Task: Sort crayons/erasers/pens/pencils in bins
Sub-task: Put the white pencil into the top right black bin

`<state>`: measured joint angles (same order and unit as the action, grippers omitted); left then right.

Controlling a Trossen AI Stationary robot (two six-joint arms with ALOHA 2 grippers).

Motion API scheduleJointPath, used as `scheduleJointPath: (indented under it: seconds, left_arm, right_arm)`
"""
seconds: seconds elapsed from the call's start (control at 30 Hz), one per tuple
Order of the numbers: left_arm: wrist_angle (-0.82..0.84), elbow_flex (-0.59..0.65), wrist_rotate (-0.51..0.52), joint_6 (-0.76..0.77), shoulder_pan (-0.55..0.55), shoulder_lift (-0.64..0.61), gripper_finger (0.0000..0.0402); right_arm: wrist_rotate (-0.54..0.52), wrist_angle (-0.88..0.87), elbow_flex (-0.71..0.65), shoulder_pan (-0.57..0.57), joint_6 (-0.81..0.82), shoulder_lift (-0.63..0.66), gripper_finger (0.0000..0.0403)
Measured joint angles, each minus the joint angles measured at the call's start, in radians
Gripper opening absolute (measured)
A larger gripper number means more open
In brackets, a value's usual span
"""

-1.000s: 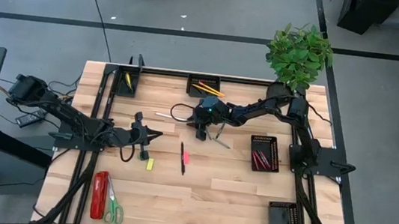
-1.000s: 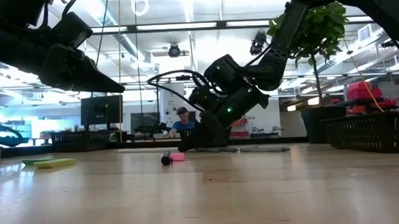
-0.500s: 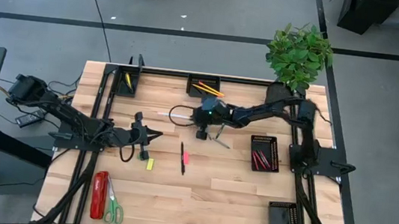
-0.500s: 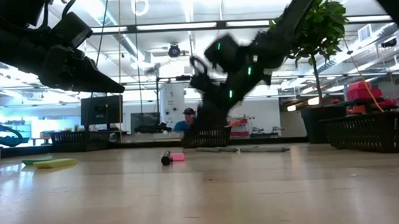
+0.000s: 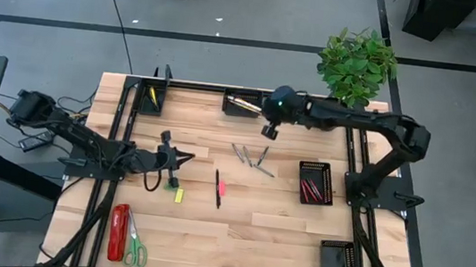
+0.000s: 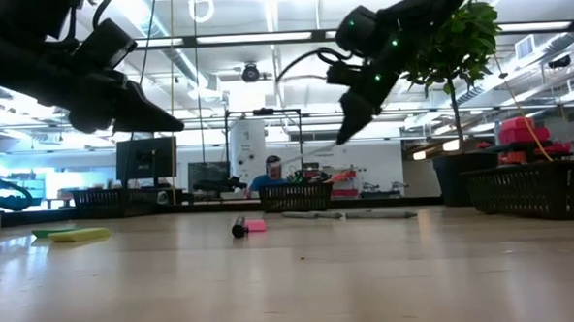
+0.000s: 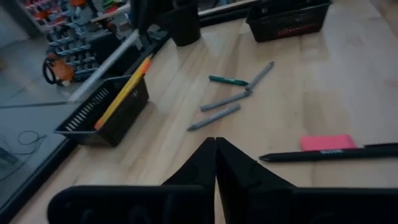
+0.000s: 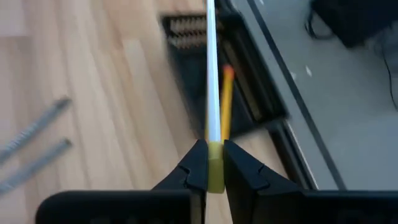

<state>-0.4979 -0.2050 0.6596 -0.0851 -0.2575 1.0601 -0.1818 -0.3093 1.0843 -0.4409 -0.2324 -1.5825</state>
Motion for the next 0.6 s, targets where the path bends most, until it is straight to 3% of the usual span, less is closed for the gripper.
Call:
scheduleJointPath:
  seconds: [0.37, 0.6]
  left_arm:
    - [-0.026, 0.0, -0.001, -0.013, 0.05, 0.0, 0.0022]
    - [-0.025, 0.0, -0.002, -0.007, 0.049, 0.0, 0.0015]
  right_arm:
    - [0.071, -0.034, -0.001, -0.076, 0.005, -0.048, 0.0046]
    - [0.082, -0.013, -0.001, -0.076, 0.017, -0.048, 0.0084]
